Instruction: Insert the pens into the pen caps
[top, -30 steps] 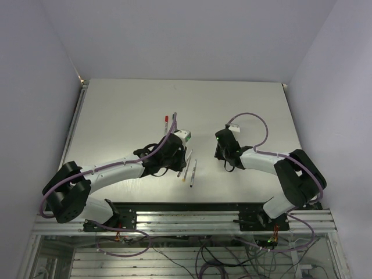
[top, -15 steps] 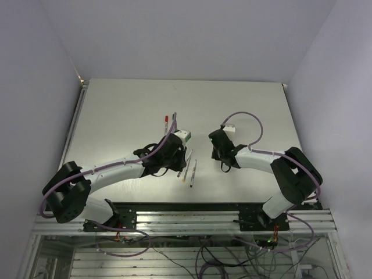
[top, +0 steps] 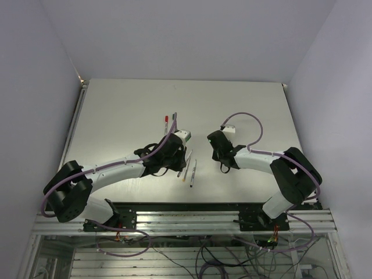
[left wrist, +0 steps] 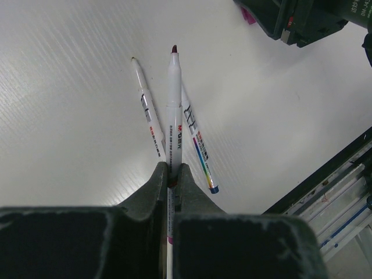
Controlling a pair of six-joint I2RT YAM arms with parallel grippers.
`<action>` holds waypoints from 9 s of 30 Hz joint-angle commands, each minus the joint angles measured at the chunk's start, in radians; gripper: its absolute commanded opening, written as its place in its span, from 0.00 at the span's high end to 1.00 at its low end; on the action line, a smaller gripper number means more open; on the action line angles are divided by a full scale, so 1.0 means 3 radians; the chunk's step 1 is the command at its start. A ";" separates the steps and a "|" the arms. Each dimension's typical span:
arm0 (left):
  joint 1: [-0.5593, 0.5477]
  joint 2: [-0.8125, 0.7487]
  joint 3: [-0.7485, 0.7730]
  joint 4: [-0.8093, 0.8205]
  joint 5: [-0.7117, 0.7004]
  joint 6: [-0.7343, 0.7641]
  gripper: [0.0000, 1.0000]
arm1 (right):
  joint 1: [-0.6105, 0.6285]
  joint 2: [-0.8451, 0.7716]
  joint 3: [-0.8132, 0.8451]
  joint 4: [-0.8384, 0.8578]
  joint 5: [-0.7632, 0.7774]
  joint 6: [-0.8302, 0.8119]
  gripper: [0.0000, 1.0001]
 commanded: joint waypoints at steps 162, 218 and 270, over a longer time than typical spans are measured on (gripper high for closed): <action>0.0569 0.0190 -0.0258 0.2991 0.0186 -0.0569 0.93 | 0.0493 -0.0837 -0.0835 0.1773 -0.1338 -0.0152 1.00; 0.0973 0.2508 0.2057 0.0282 -0.0863 0.0168 0.73 | 0.0488 -0.2251 -0.0768 0.0865 0.0950 -0.0281 0.57; -0.0271 0.0640 0.0257 0.0030 -0.0955 0.0170 0.47 | -0.0526 -0.1630 -0.0803 0.0276 0.0466 0.0441 0.54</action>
